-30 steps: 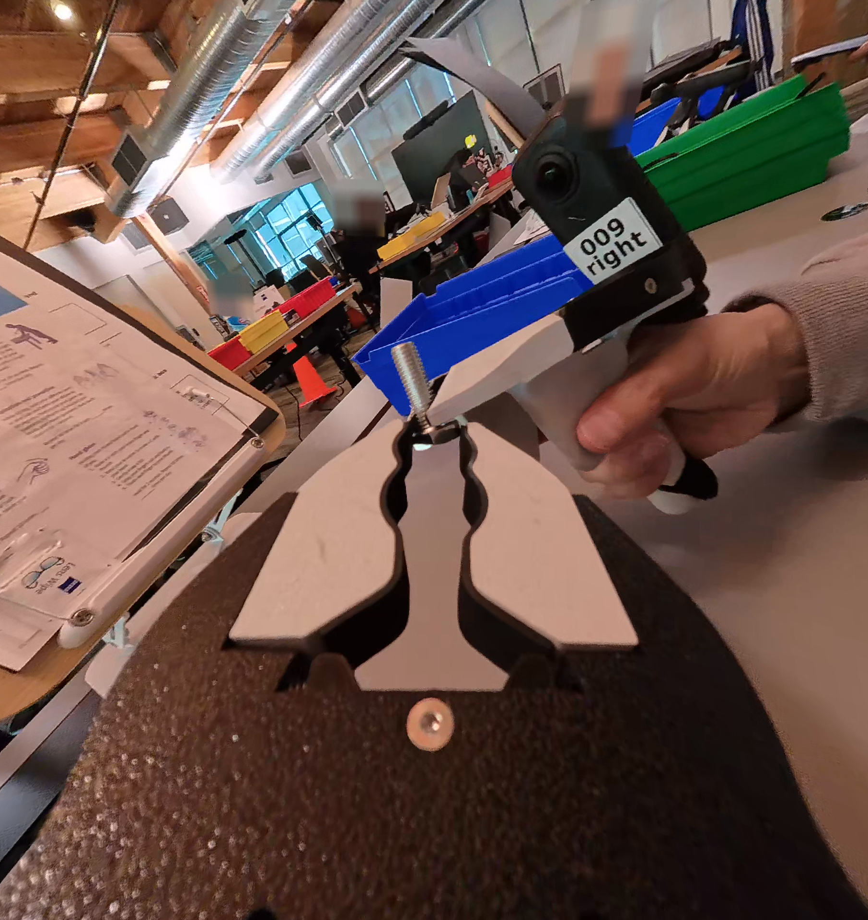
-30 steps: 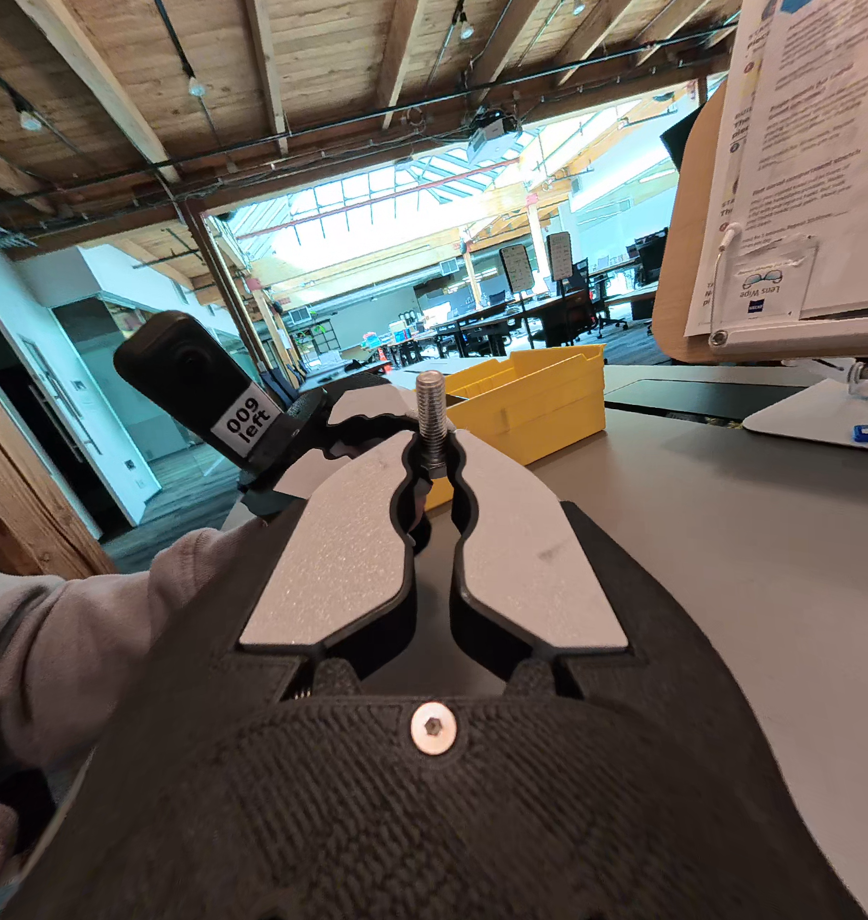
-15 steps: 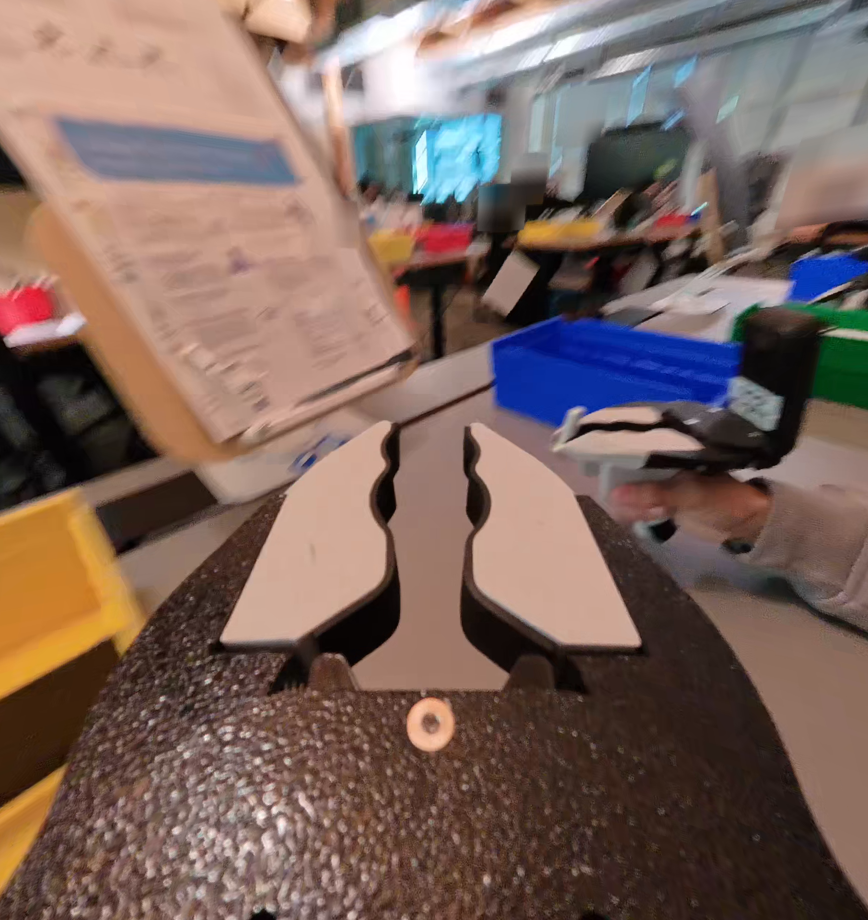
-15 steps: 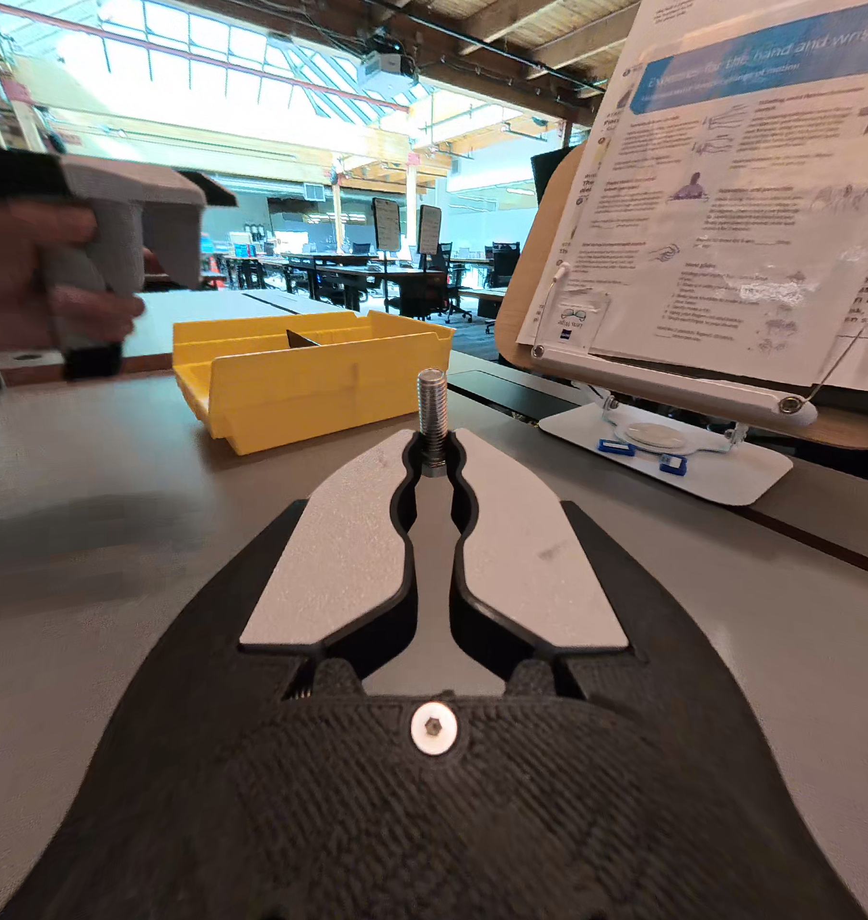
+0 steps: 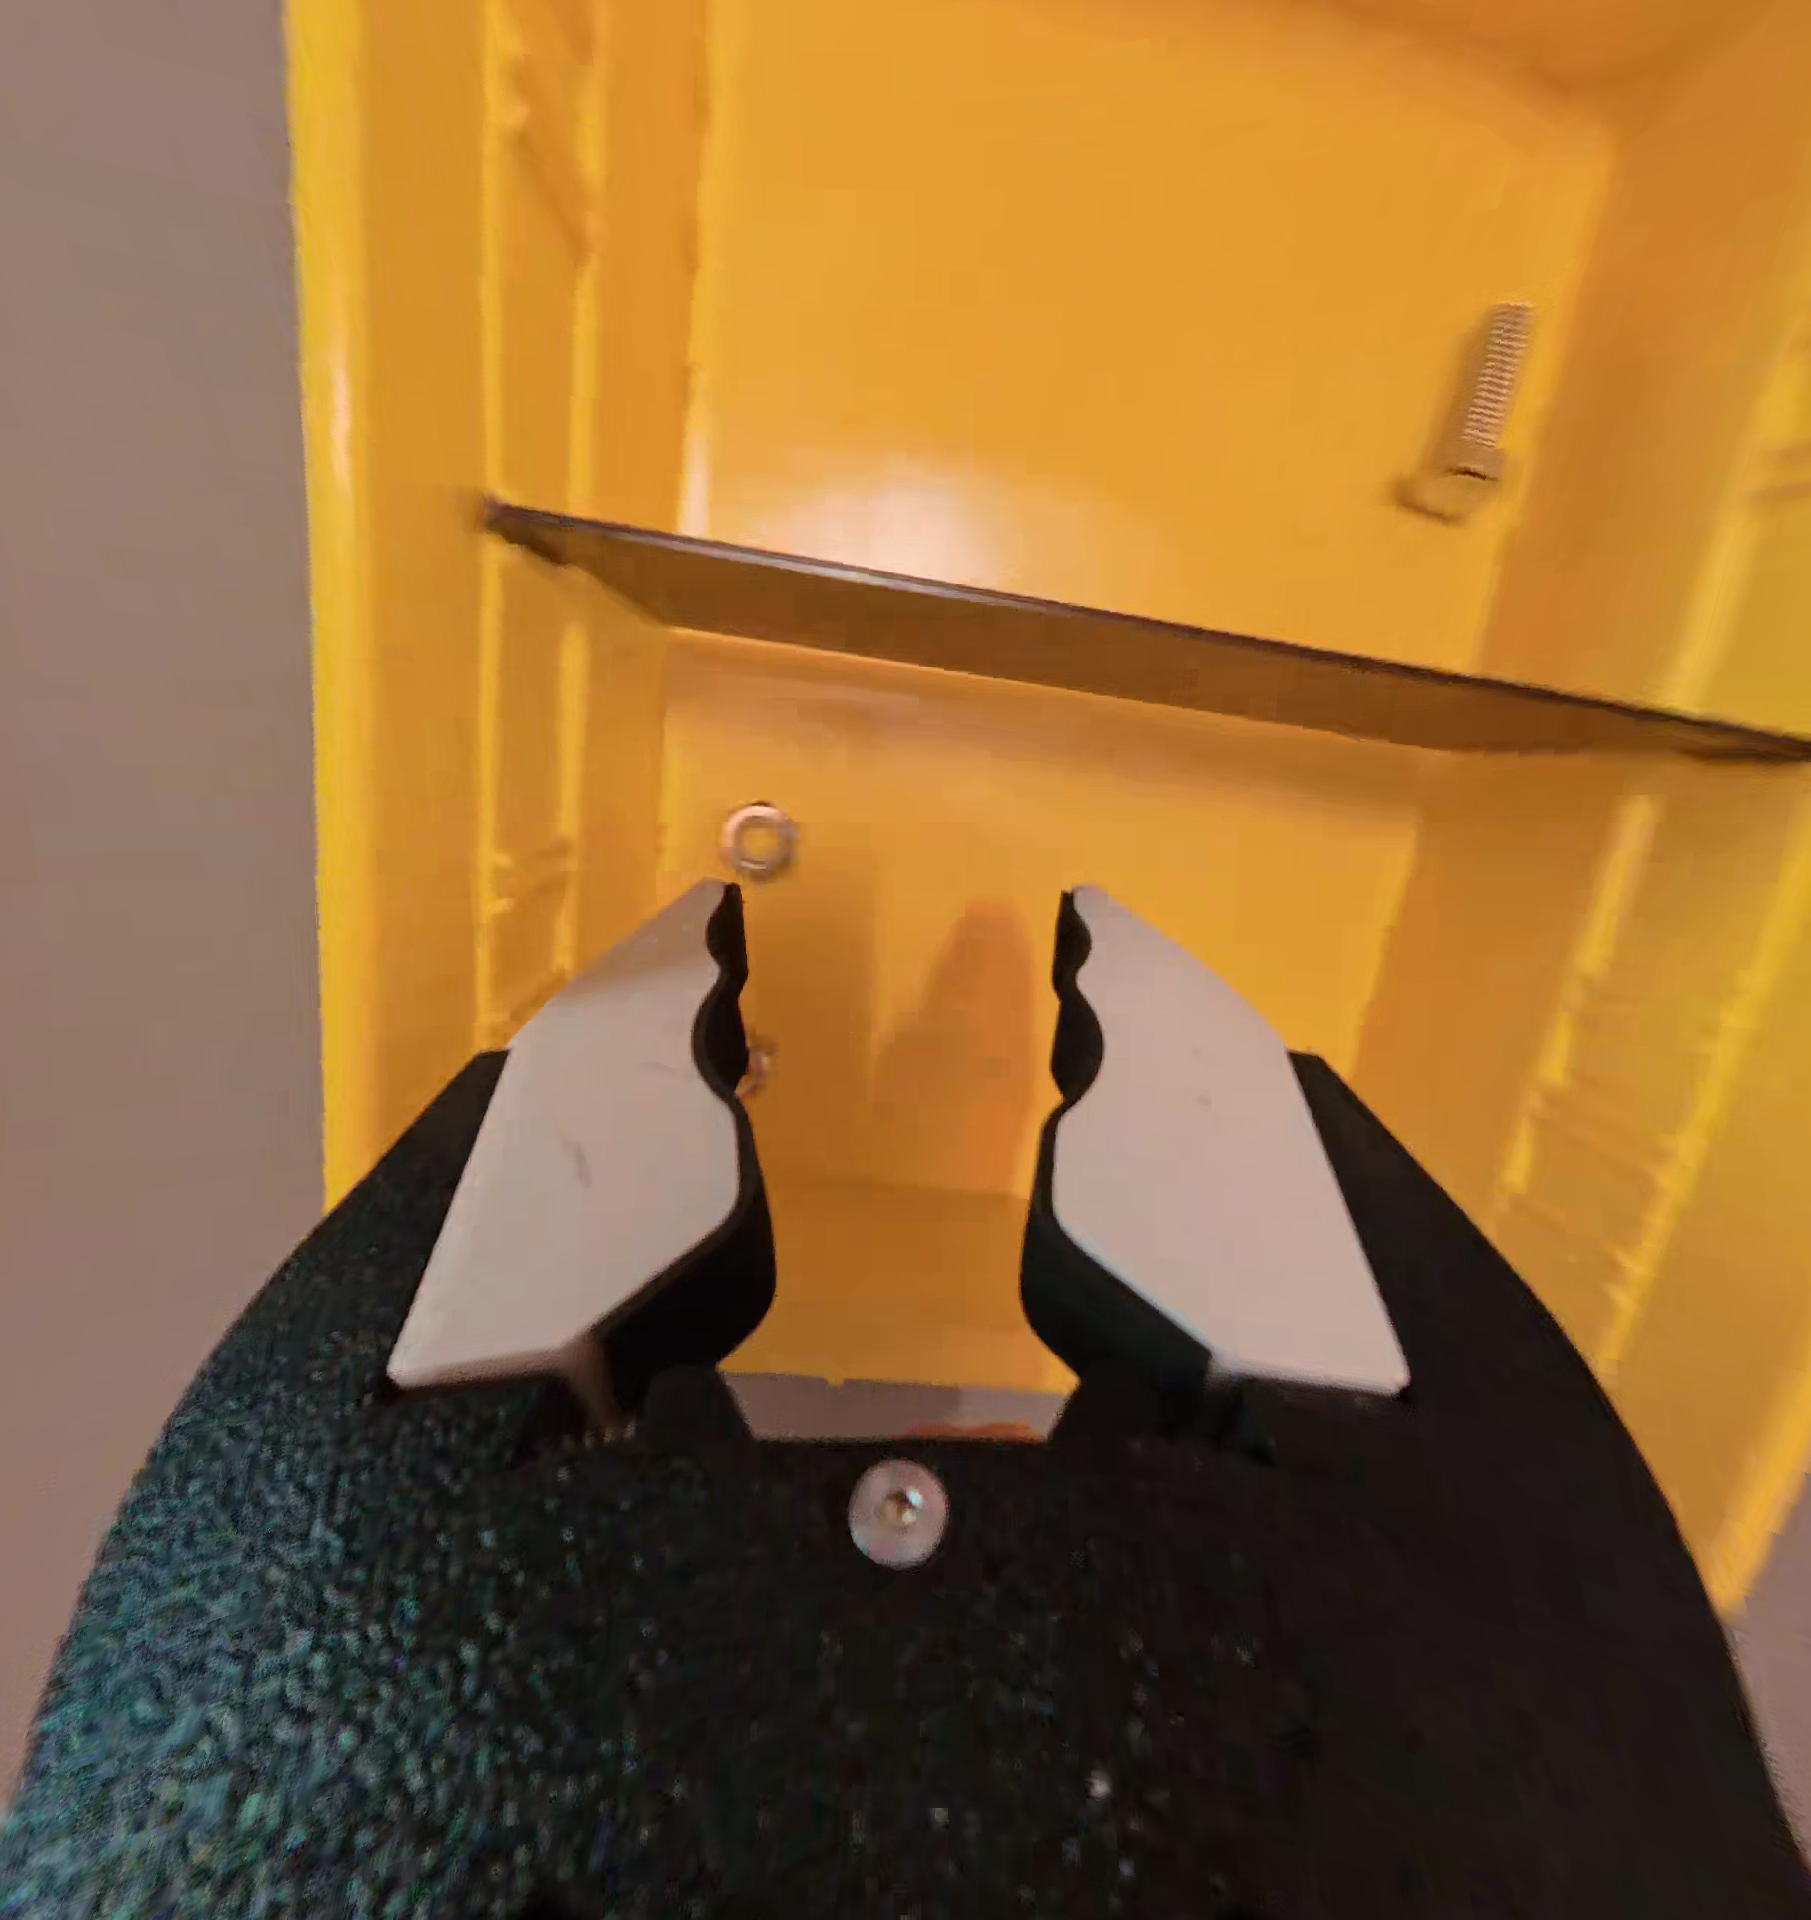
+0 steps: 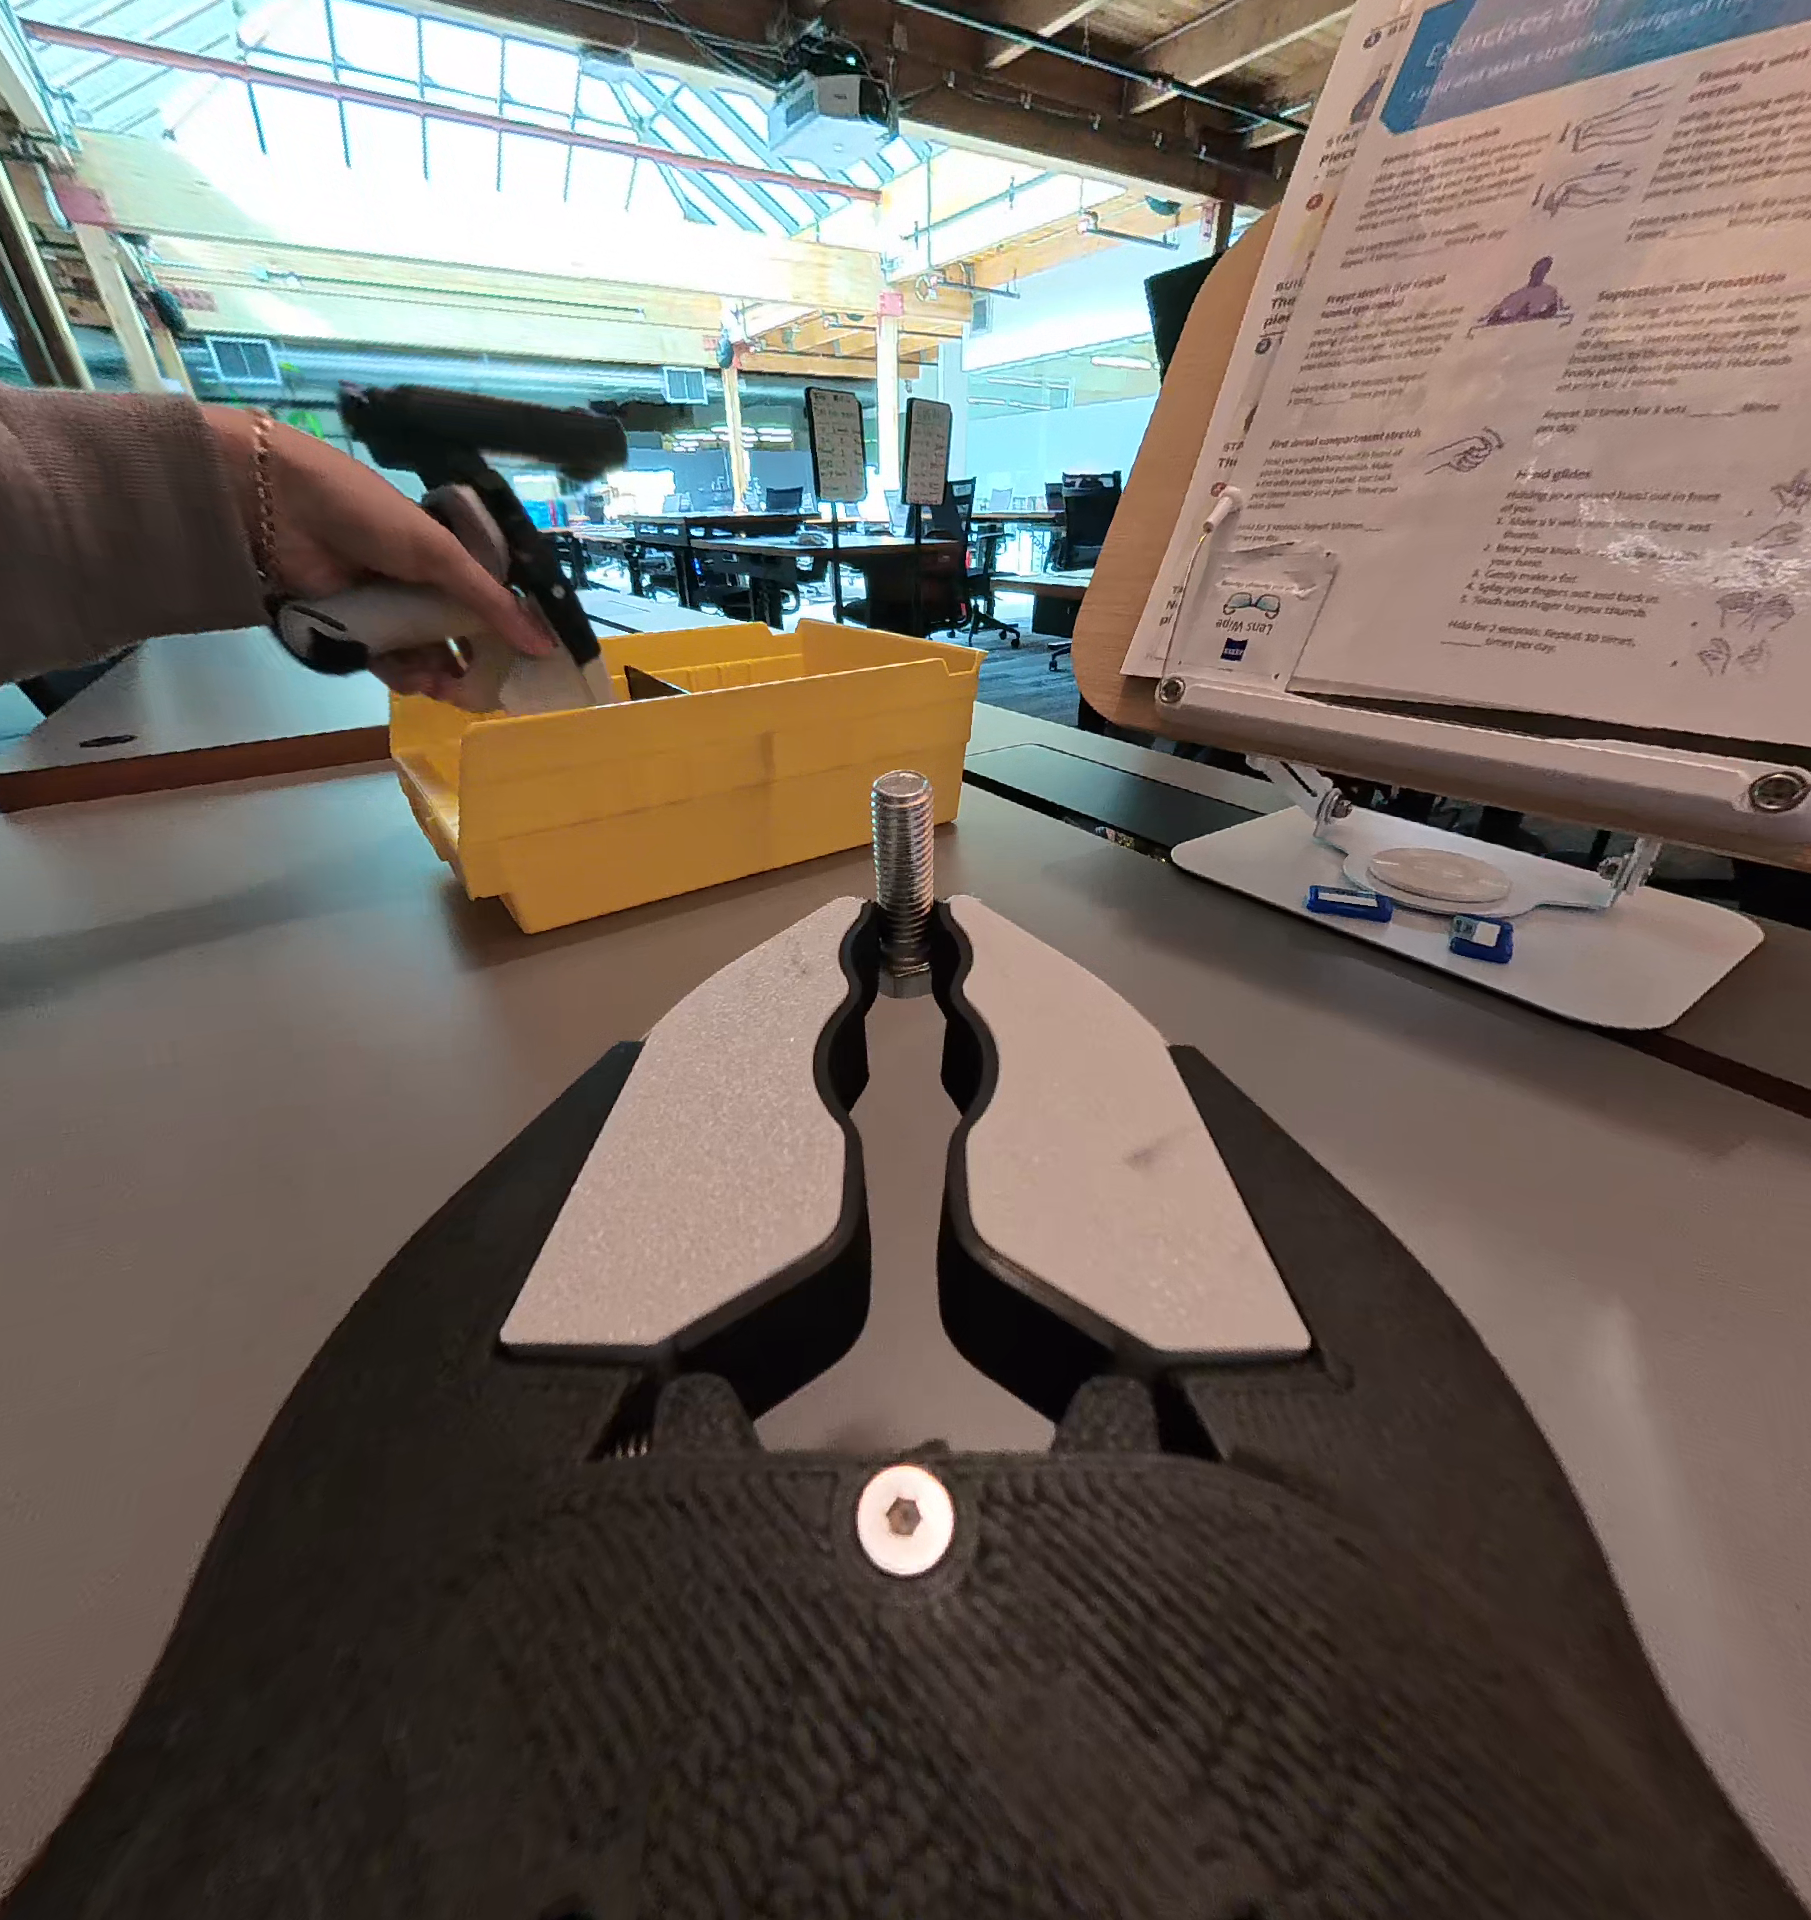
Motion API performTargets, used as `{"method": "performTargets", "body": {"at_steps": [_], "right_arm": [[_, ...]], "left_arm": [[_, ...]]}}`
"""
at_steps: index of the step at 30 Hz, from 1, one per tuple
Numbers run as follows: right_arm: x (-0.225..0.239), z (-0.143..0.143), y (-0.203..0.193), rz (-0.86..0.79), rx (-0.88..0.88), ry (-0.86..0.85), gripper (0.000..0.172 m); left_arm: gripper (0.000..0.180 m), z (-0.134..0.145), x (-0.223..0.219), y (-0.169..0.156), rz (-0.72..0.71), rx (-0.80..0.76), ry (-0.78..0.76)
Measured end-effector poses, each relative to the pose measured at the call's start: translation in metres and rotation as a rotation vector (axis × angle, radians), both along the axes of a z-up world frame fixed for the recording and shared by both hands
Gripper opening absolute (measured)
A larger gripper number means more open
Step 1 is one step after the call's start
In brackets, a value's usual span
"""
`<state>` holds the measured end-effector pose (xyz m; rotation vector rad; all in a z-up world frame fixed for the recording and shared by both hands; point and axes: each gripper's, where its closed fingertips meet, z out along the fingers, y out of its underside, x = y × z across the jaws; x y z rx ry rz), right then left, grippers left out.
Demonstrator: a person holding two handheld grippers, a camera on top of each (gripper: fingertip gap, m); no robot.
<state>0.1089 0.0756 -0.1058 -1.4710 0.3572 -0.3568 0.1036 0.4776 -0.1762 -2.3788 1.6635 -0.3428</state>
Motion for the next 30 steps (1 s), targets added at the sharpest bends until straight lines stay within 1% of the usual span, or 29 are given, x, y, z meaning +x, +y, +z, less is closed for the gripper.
{"method": "performTargets", "body": {"at_steps": [2, 6, 7, 8, 9, 12, 14, 16, 19, 21, 24, 26, 28, 30], "right_arm": [[-0.001, 0.000, 0.000, 0.007, 0.000, 0.000, 0.009], [-0.003, 0.000, 0.001, 0.021, -0.003, -0.005, 0.009], [-0.004, 0.000, 0.002, 0.027, -0.006, -0.005, 0.009], [-0.004, 0.000, 0.002, 0.028, -0.007, -0.006, 0.009], [-0.005, 0.000, 0.001, 0.028, -0.006, -0.008, 0.009], [-0.006, 0.000, 0.001, 0.034, -0.005, -0.006, 0.009], [-0.006, 0.000, 0.001, 0.035, -0.002, -0.003, 0.009], [-0.006, 0.000, 0.001, 0.038, 0.001, -0.001, 0.009], [-0.006, 0.000, 0.001, 0.043, -0.002, 0.000, 0.009], [-0.007, 0.000, 0.001, 0.044, -0.004, -0.003, 0.009], [-0.007, 0.000, 0.001, 0.047, -0.003, -0.001, 0.009], [-0.007, 0.000, 0.001, 0.048, -0.001, 0.001, 0.009], [-0.007, 0.000, 0.001, 0.050, -0.003, 0.000, 0.009], [-0.008, -0.001, 0.002, 0.053, -0.009, -0.003, 0.009]], "left_arm": [[0.054, -0.009, 0.001, 0.006, 0.063, 0.007, 0.030], [0.053, -0.023, 0.002, 0.011, 0.157, -0.028, 0.062], [0.049, -0.026, 0.003, 0.013, 0.181, -0.025, 0.063], [0.041, -0.027, 0.005, 0.015, 0.205, -0.018, 0.061], [0.040, -0.029, 0.006, 0.017, 0.222, -0.007, 0.063], [0.039, -0.038, 0.002, 0.020, 0.221, 0.038, 0.135], [0.034, -0.042, -0.002, 0.022, 0.213, 0.066, 0.181], [0.031, -0.042, 0.000, 0.025, 0.235, 0.070, 0.174], [0.019, -0.044, 0.000, 0.030, 0.258, 0.084, 0.169], [0.019, -0.044, -0.001, 0.030, 0.257, 0.077, 0.177], [0.019, -0.044, -0.004, 0.026, 0.227, 0.053, 0.205], [0.019, -0.044, -0.007, 0.018, 0.170, 0.010, 0.224], [0.019, -0.037, -0.006, 0.003, 0.035, -0.038, 0.213], [0.019, -0.017, -0.003, -0.007, -0.128, -0.009, 0.188]]}}
